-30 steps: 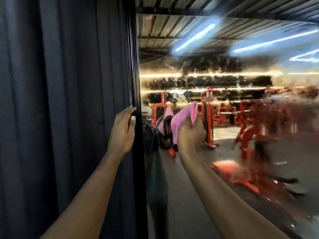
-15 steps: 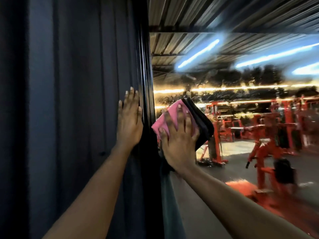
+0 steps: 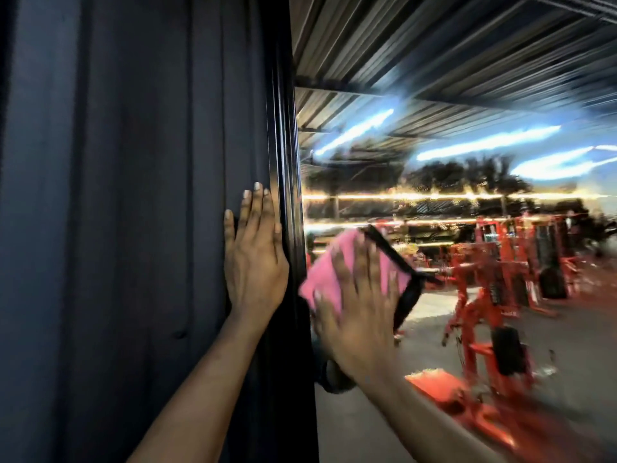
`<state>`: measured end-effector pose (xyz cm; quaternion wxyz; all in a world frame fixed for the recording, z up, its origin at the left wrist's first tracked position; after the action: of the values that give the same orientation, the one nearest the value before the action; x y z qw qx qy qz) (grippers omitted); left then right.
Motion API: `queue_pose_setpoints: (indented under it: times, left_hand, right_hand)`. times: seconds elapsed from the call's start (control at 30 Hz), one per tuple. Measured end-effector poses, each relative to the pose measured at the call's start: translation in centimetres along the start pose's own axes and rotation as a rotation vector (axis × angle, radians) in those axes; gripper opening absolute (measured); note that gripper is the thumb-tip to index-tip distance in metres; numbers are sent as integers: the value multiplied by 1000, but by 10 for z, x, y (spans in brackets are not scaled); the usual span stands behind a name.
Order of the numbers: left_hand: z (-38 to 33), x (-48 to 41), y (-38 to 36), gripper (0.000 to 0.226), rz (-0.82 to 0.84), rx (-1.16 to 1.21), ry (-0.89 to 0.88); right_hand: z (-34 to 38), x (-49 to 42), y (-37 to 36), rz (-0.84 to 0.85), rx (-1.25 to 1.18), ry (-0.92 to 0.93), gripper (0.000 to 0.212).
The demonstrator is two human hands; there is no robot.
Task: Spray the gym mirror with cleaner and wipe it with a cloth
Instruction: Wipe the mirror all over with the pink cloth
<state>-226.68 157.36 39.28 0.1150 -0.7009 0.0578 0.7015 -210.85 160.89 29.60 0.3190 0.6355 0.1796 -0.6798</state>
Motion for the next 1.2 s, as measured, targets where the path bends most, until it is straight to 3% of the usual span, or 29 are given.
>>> queue_pose_setpoints:
  times: [0.1,0.2,0.33,0.57,0.67,0.83,0.9,1.1,1.2]
  left_hand:
    - [-1,-1,1,55,13,6,12]
    - [-1,-1,2,56,24,29,27]
    - [1,-10,7,53,-2,100,41]
    - [0,-64,2,55,70,83,-55]
    - [-2,-79,-5,57,95,50,-74]
    - [-4,-76,-8,55,17,46,-59]
    - [-3,-76,-8,54,-4,41,-51]
    - [-3,-76,-6,55,-9,59,-44]
    - [-5,-76,-8,53,0,48,-48]
  right_hand:
    - [-12,-3,-2,27,-20,70,66]
    - [-11,-105,10,-16,19,112,65]
    - [-7,-217,28,-64,115,7,75]
    - [1,-86,11,10,62,271,70]
    - [-11,-134,16,33,117,239,71]
    - [-6,-270,40,-93,156,56,70]
    - [7,-261,31,-55,91,61,68]
    - [-8,-103,12,50,122,285,68]
    - [-40,-136,19,48,180,216,71]
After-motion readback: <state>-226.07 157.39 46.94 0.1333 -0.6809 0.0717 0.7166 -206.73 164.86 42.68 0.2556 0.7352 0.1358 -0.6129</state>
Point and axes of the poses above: each hand's wrist, its own x-axis away from the middle knuckle, its own y-axis out of the back of the hand, z = x × y, the point moved 6 cm from there along -x, towards the middle knuckle, and after that the axes turned 1 degree about -x, right-handed, at the moved point
